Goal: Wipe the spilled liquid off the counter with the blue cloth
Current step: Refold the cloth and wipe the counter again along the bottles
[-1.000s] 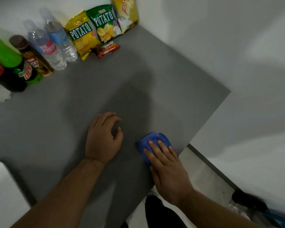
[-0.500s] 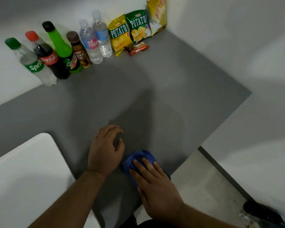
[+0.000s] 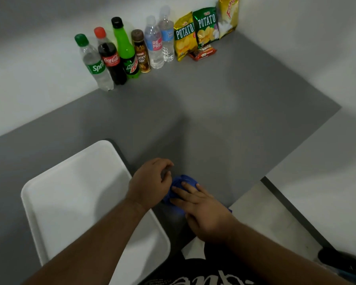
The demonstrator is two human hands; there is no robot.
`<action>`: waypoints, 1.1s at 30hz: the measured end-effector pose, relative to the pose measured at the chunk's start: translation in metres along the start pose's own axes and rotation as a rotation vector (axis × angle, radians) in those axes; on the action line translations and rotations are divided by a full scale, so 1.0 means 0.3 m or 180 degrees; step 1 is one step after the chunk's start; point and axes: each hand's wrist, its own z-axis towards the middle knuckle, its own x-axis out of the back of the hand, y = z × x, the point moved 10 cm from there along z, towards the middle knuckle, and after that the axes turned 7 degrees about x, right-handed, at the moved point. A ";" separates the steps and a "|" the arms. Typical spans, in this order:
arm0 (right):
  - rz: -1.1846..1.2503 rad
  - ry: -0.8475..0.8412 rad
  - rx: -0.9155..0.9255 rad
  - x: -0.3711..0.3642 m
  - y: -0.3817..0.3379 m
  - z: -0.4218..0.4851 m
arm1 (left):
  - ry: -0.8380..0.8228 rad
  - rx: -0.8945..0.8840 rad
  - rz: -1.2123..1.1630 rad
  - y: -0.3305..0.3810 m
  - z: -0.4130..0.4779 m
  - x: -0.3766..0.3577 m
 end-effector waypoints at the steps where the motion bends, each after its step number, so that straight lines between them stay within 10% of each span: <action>1: 0.0066 0.0097 -0.0028 0.020 0.003 -0.012 | -0.0201 0.0060 -0.0035 -0.006 -0.009 -0.014; 6: -0.0125 0.1187 -0.1086 0.147 0.155 -0.234 | -0.0928 0.0280 0.0216 -0.004 -0.030 -0.077; 21: 0.0310 0.0268 -0.1621 0.042 0.220 -0.315 | -0.1473 0.0802 0.1361 0.102 -0.108 -0.163; 33: 0.3327 0.1268 -0.1670 0.257 0.228 -0.303 | -0.0588 0.1734 -0.1726 0.028 -0.235 0.020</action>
